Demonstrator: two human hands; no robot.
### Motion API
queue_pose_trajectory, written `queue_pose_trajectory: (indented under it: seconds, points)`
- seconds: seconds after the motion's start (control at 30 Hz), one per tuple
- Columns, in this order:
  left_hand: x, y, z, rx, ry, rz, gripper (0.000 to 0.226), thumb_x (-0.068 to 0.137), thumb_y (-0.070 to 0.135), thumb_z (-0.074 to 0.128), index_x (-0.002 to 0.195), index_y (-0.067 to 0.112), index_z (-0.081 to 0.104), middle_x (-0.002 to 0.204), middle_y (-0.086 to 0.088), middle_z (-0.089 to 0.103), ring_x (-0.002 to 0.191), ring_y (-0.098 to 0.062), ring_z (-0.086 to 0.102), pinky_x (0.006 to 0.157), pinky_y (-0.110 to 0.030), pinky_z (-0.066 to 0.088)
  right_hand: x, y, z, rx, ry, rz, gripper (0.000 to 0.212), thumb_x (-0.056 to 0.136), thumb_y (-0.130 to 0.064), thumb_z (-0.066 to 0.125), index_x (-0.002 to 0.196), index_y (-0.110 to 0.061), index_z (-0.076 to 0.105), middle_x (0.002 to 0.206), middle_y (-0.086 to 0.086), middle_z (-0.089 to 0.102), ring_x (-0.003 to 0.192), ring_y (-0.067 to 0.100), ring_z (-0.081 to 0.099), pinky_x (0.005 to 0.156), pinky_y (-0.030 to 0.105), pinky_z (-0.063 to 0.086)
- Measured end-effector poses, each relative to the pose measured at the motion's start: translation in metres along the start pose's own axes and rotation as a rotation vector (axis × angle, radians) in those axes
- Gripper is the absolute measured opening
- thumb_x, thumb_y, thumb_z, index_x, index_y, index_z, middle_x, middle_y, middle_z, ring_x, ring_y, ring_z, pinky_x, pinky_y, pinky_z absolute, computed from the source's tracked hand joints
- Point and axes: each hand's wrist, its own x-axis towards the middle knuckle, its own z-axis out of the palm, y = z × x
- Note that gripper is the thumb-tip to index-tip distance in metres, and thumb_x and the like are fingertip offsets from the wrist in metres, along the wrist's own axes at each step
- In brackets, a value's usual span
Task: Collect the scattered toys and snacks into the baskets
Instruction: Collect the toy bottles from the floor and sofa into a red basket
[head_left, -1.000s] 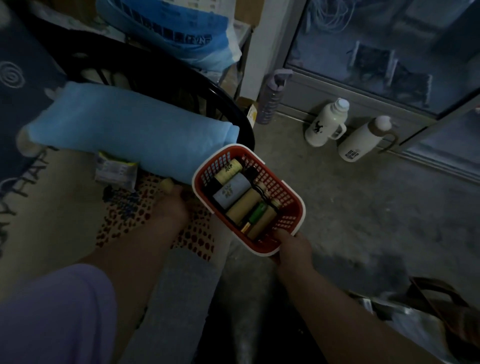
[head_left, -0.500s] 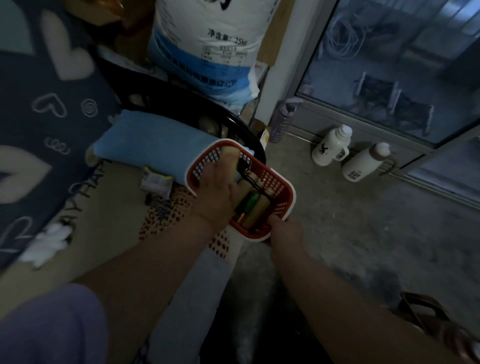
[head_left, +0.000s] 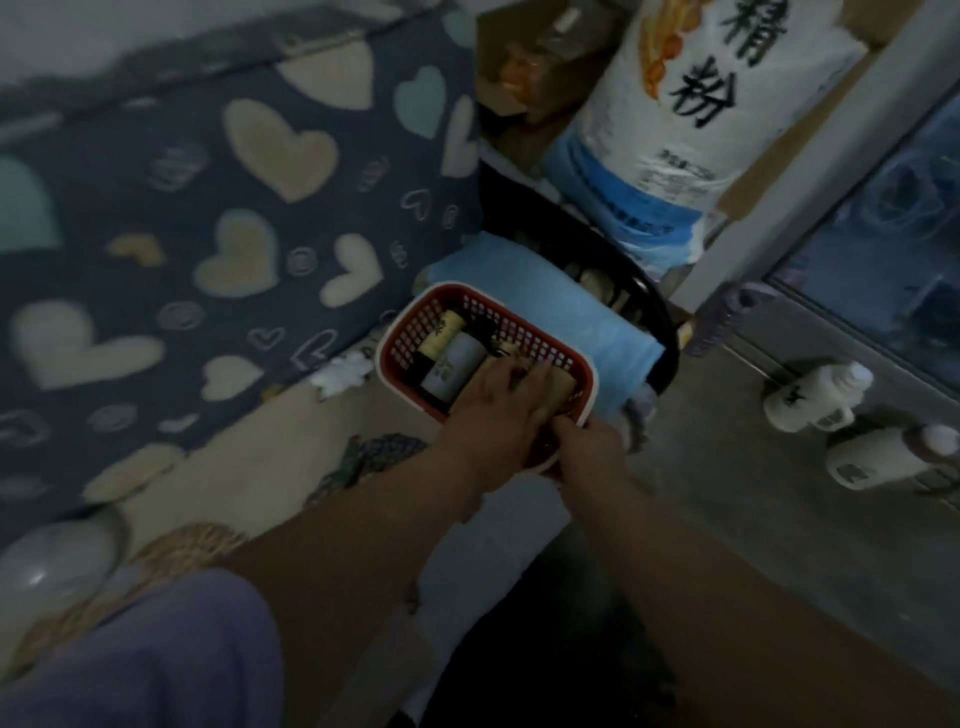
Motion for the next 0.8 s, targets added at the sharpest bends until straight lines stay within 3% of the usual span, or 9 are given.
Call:
queue_pose_trajectory:
  seconds: [0.07,0.17,0.27,0.4,0.47,0.6,0.7,0.8]
  points:
    - [-0.030,-0.028,-0.013,-0.113,0.107,-0.099,0.051,0.098,0.036,0.025,0.138,0.011,0.043,0.135,-0.018,0.051,0.123,-0.035,0.043,0.105,-0.049,0.040,-0.014,0.007,0.022,0.024,-0.040,0.023,0.026,0.088,0.001,0.050,0.080,-0.021,0.060,0.085,0.007,0.065,0.080,0.028,0.063,0.075,0.046,0.056]
    - [-0.094,-0.080,-0.046,-0.315,0.260,-0.423,0.040,0.099,0.026,0.036,0.127,0.006,0.056,0.126,-0.017,0.055,0.111,-0.017,0.049,0.102,-0.022,0.035,-0.040,0.023,0.062,-0.024,-0.106,0.078,0.019,0.089,-0.001,0.053,0.082,-0.016,0.063,0.089,0.014,0.065,0.083,0.032,0.063,0.084,0.053,0.054]
    - [-0.168,-0.127,-0.069,-0.298,0.282,-0.622,0.048,0.095,0.033,0.034,0.125,0.003,0.057,0.113,-0.022,0.052,0.103,-0.036,0.052,0.094,-0.036,0.039,-0.047,0.050,0.095,-0.105,-0.132,0.078,0.005,0.082,-0.006,0.059,0.084,-0.004,0.064,0.103,0.026,0.066,0.090,0.039,0.065,0.086,0.060,0.052]
    - [-0.275,-0.184,-0.062,-0.182,0.290,-0.917,0.045,0.096,0.034,0.040,0.126,0.005,0.057,0.118,-0.024,0.050,0.110,-0.041,0.052,0.099,-0.040,0.039,-0.077,0.077,0.135,-0.126,-0.196,0.129,0.009,0.085,-0.002,0.057,0.088,-0.006,0.065,0.100,0.023,0.066,0.094,0.038,0.065,0.087,0.058,0.052]
    - [-0.317,-0.195,-0.051,-0.161,0.233,-1.035,0.040,0.097,0.026,0.048,0.129,0.003,0.054,0.125,-0.026,0.048,0.115,-0.044,0.049,0.102,-0.043,0.037,-0.088,0.093,0.153,-0.132,-0.211,0.138,0.015,0.086,-0.001,0.056,0.097,-0.003,0.066,0.099,0.021,0.067,0.091,0.035,0.064,0.086,0.053,0.053]
    - [-0.371,-0.196,-0.020,-0.209,0.033,-1.190,0.048,0.091,0.026,0.059,0.134,0.008,0.048,0.134,-0.023,0.040,0.121,-0.042,0.045,0.103,-0.042,0.036,-0.103,0.124,0.178,-0.242,-0.190,0.140,0.005,0.087,-0.006,0.058,0.087,-0.007,0.063,0.100,0.021,0.065,0.090,0.034,0.063,0.087,0.054,0.053]
    - [-0.398,-0.190,0.009,-0.235,-0.171,-1.220,0.053,0.086,0.031,0.064,0.133,0.013,0.047,0.136,-0.017,0.037,0.122,-0.036,0.046,0.102,-0.038,0.035,-0.110,0.153,0.195,-0.287,-0.188,0.139,0.009,0.089,-0.005,0.056,0.092,-0.002,0.064,0.096,0.021,0.065,0.088,0.031,0.061,0.090,0.051,0.052]
    - [-0.420,-0.182,0.043,-0.305,-0.335,-1.180,0.067,0.086,0.035,0.063,0.142,0.012,0.036,0.138,-0.018,0.033,0.121,-0.035,0.045,0.099,-0.036,0.040,-0.111,0.183,0.207,-0.329,-0.172,0.147,0.016,0.089,-0.006,0.057,0.074,-0.011,0.059,0.086,0.015,0.064,0.089,0.033,0.062,0.088,0.052,0.052]
